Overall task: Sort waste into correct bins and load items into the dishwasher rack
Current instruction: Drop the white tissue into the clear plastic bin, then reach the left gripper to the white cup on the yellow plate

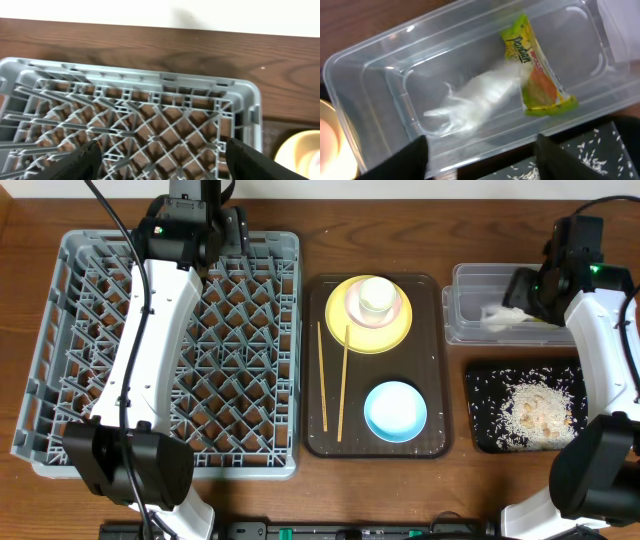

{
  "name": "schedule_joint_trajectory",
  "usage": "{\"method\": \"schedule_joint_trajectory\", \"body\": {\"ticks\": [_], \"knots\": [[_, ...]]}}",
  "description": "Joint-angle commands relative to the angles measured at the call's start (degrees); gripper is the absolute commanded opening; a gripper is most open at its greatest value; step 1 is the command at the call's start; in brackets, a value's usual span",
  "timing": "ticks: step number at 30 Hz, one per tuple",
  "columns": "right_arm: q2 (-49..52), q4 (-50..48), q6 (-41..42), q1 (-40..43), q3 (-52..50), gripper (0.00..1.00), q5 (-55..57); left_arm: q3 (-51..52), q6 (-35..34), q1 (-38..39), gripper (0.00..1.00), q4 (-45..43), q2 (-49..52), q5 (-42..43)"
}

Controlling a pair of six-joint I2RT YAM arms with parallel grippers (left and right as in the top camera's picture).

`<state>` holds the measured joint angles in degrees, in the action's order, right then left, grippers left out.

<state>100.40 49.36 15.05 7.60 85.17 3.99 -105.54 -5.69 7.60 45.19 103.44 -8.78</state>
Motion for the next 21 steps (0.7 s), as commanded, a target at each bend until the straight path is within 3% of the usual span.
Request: {"method": "schedule_joint_trajectory", "body": {"ticks": [1, 6, 12, 15, 21], "knots": [[-0.4, -0.1, -1.0, 0.3, 0.3, 0.70, -0.4, -0.8, 0.7, -0.1, 0.79, 0.2, -0.9, 5.6], [-1.4, -0.5, -1.0, 1.2, 1.8, 0.73, -0.3, -0.8, 0.7, 0.4, 0.77, 0.0, -0.9, 12.6], [-3.4, -0.9, -3.4, 4.1, 2.8, 0.88, 5.0, -0.8, 0.7, 4.0, 0.72, -1.7, -0.9, 23.6], [-3.4, 0.5, -3.4, 5.2, 2.8, 0.99, 7.8, -0.8, 0.7, 7.5, 0.72, -2.4, -0.8, 24.4], [-3.4, 3.6, -3.4, 6.3, 2.8, 0.99, 9.2, -0.7, 0.7, 14.9, 0.72, -3.8, -0.5, 24.2]]}}
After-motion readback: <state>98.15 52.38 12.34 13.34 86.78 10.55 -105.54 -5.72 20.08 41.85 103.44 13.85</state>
